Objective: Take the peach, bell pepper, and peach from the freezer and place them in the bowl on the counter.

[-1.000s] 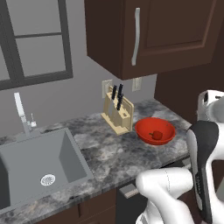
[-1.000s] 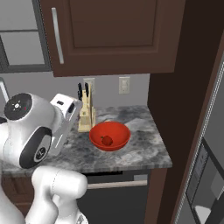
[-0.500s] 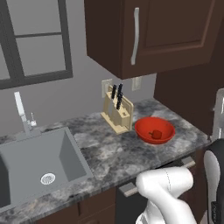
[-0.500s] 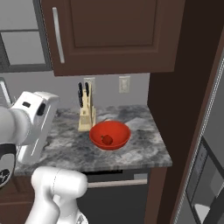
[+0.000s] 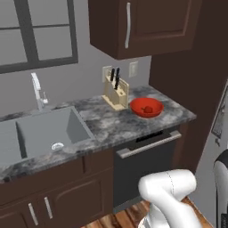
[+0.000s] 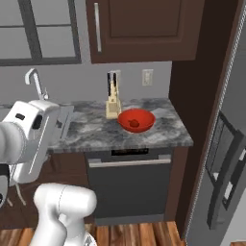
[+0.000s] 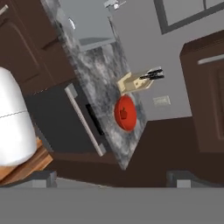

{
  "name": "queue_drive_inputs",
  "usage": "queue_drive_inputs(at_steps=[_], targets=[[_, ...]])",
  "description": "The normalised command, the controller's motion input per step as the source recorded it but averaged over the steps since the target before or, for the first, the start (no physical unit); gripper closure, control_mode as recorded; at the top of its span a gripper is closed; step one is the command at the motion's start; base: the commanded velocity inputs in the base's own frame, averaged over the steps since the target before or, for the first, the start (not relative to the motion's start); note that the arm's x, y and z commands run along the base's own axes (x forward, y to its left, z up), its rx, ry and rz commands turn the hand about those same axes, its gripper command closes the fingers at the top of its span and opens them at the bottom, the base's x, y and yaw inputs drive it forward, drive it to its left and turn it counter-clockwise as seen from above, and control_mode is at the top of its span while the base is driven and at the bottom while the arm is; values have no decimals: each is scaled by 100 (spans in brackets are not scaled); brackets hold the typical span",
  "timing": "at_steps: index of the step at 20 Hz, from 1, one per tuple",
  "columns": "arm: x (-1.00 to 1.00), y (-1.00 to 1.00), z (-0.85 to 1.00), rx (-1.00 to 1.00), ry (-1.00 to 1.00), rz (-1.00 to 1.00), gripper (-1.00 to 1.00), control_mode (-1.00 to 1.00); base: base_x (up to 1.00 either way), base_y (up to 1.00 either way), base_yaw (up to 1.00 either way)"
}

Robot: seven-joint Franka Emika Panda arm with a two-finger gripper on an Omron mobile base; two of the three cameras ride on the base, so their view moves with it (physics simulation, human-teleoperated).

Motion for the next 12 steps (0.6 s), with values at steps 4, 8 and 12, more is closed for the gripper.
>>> queue_drive_inputs(at_steps=[4, 8, 12], targets=[[0, 0, 0, 0, 0, 0, -100, 100, -100, -12, -7], [0, 0, 0, 0, 0, 0, -100, 100, -87, -82, -20], [0, 0, 0, 0, 0, 0, -100, 100, -48, -90, -29]])
